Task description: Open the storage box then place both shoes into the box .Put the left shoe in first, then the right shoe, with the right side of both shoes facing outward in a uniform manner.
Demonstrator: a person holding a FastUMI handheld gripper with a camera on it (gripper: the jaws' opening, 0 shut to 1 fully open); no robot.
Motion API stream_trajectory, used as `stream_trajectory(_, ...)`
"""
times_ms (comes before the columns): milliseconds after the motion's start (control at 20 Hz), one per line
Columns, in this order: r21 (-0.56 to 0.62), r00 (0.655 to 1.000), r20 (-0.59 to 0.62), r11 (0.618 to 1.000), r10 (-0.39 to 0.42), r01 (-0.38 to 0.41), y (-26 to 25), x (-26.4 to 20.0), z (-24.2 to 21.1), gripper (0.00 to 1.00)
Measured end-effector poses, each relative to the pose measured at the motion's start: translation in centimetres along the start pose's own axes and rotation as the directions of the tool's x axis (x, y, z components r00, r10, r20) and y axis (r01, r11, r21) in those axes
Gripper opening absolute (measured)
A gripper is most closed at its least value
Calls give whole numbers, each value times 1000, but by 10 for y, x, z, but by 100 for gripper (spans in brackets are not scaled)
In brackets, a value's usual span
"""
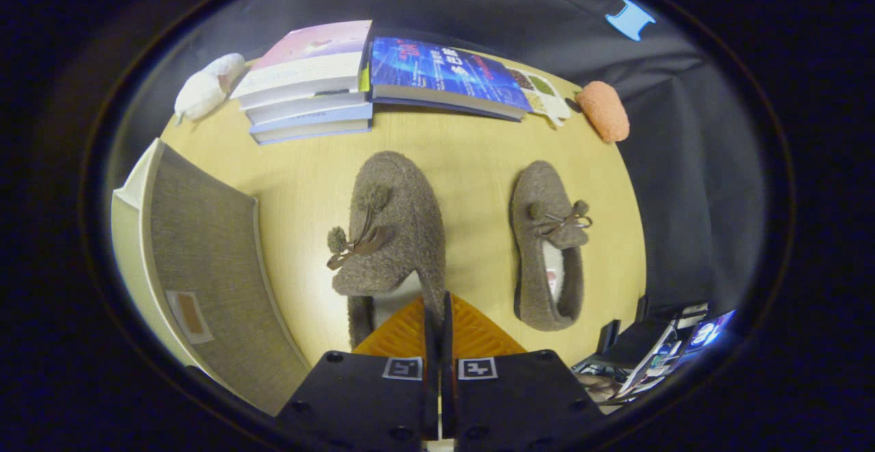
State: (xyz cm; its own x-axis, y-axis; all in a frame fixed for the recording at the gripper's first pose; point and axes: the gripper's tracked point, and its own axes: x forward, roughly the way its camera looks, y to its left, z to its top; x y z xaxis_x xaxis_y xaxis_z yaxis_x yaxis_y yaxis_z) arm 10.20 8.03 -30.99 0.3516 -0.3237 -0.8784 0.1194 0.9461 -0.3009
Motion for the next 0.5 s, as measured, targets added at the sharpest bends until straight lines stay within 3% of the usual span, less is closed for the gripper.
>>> stream_trajectory(500,29,990,80,993,-116,114,5,-143,10,5)
